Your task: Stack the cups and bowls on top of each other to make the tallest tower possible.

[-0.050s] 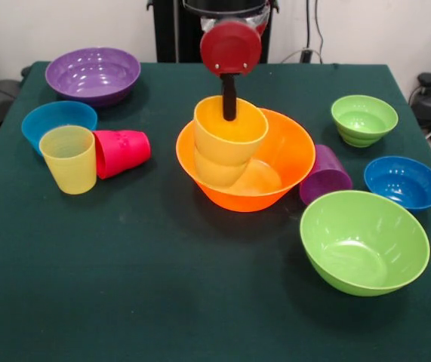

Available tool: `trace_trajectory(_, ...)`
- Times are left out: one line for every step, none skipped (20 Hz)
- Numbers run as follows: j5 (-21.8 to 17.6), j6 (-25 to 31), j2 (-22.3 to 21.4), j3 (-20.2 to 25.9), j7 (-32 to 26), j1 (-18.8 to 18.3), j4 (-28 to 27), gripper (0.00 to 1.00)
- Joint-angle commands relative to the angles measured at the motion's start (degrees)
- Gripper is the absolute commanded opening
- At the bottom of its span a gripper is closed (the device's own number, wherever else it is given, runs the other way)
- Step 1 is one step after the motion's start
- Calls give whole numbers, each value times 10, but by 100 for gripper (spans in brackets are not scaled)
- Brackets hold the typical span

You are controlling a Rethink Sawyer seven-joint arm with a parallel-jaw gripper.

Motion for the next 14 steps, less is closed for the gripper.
trace_trajectory(-54,-13,-16,126,-74,-6,69,0)
trace_trajectory(-56,-11,-20,129,-73,-8,71,0)
trace_trajectory(-56,-14,-24,135,-72,-9,78,0)
trace_trajectory(-58,-17,-27,139,-71,-10,82,0)
trace_trajectory(-60,-21,-30,143,-71,-11,87,0)
trace_trajectory(-61,-26,-32,148,-70,-13,92,0)
trace_trajectory(-62,-32,-35,154,-70,-14,97,0)
trace_trajectory(-65,-35,-36,158,-69,-16,100,0)
trace_trajectory(-66,-40,-37,162,-70,-18,103,0)
trace_trajectory(-71,-42,-36,163,-70,-19,102,0)
trace_trajectory(-74,-45,-34,168,-74,-26,102,0)
trace_trajectory(-79,-46,-32,172,-76,-30,100,0)
trace_trajectory(-85,-43,-28,175,-78,-36,95,0)
trace_trajectory(-91,-40,-24,178,-80,-42,91,0)
